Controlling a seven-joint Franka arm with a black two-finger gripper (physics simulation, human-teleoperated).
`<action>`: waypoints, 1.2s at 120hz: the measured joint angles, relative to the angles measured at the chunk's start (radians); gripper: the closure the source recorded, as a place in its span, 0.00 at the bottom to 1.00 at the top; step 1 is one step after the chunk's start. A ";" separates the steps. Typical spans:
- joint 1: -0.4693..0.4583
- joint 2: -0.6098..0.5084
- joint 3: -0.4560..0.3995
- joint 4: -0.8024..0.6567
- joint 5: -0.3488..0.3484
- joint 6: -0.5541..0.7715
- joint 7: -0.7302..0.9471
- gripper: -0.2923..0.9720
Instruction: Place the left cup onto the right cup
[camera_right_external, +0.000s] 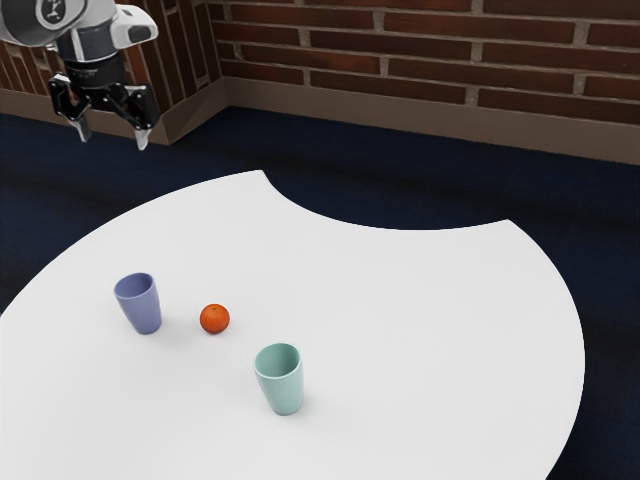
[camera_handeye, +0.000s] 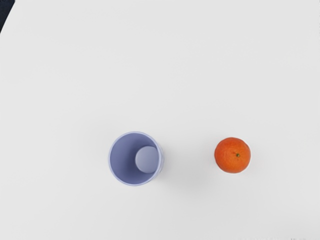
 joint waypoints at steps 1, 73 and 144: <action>0.000 0.000 0.000 0.000 0.000 0.000 0.001 0.23; 0.078 0.094 0.001 -0.255 -0.079 0.139 0.045 0.23; 0.187 0.333 -0.002 -0.311 -0.141 0.417 0.075 0.23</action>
